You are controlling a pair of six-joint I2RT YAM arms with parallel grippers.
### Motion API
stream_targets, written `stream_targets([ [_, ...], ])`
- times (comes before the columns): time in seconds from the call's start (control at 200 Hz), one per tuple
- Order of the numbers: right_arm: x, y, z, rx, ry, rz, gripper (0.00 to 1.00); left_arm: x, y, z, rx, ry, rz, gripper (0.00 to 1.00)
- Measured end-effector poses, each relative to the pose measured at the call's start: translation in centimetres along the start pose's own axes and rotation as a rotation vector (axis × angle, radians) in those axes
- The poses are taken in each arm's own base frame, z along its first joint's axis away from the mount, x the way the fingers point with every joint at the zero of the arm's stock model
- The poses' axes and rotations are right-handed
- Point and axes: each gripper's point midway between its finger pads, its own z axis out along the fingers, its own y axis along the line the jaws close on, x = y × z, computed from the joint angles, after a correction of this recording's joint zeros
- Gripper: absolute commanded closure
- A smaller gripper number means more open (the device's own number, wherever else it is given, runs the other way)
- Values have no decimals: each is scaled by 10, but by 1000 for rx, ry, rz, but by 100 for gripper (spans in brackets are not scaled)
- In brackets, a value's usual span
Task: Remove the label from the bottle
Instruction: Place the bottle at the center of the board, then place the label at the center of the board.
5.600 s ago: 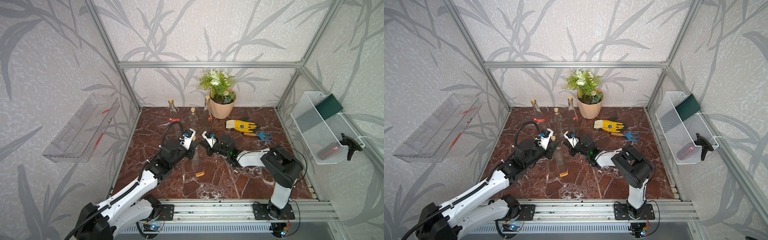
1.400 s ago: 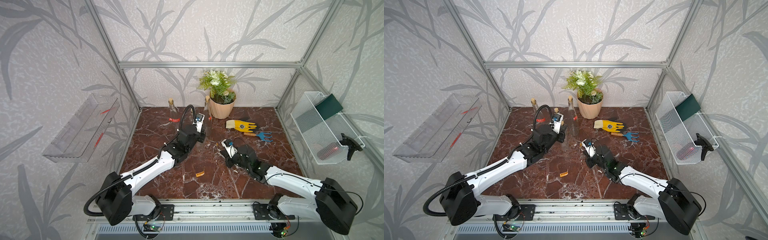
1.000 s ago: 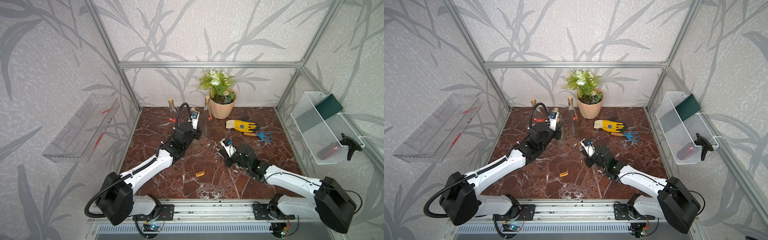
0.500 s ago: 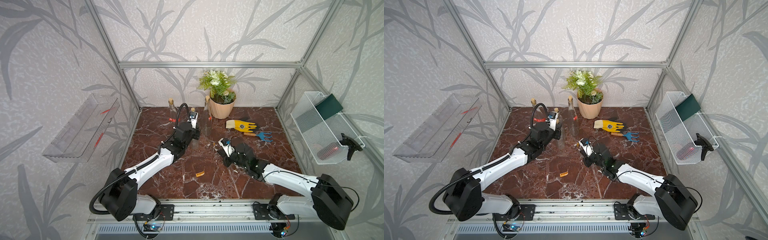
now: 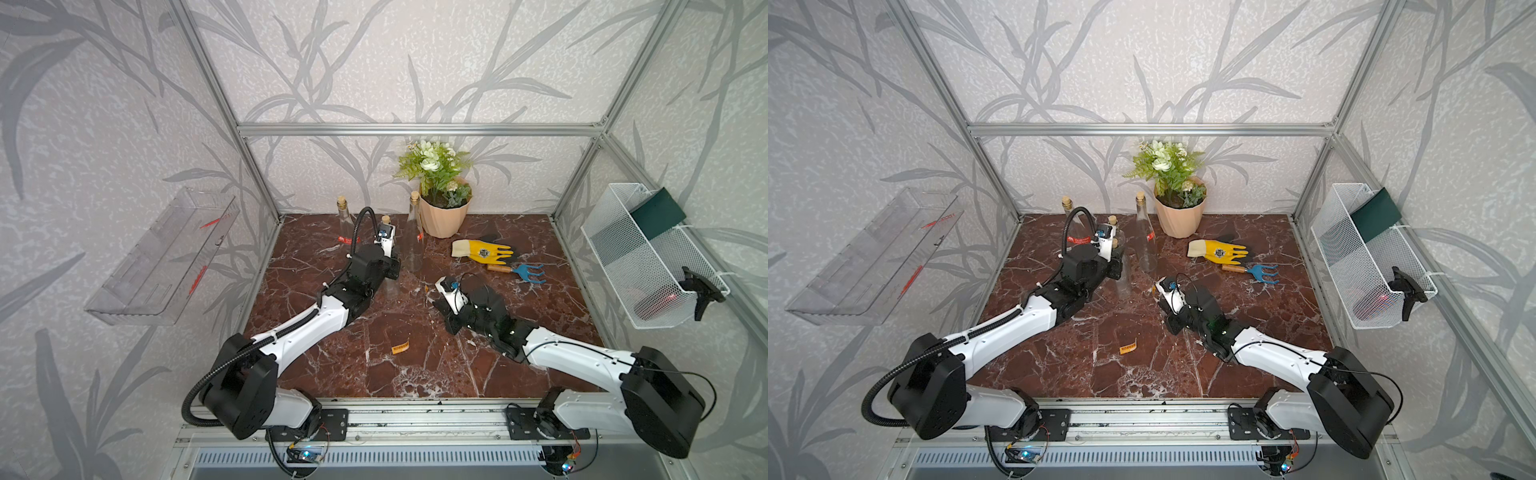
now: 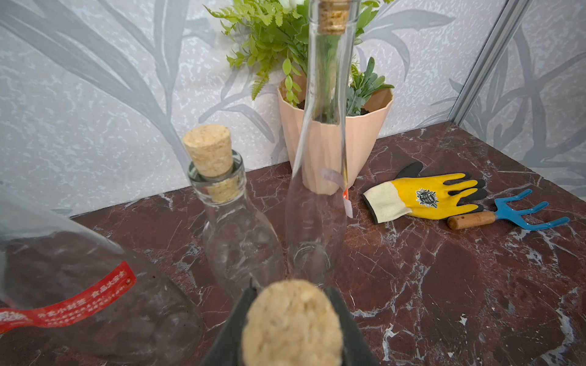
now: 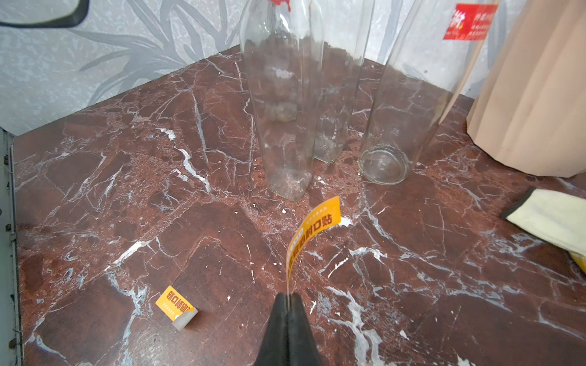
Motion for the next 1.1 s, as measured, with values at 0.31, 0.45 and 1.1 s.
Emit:
stream_targets([
  [0.31,-4,7,1,-33,-18,-24,100,0,0,0,0,1,-8,65],
  [0.45,-10,12,1,-60,-45,-63,100,-4,1,-6,3,-12,-23,58],
  [1.1,-2,59,-3,-199,-121,-493,100,-14,6,-70,60,-26,-84,52],
])
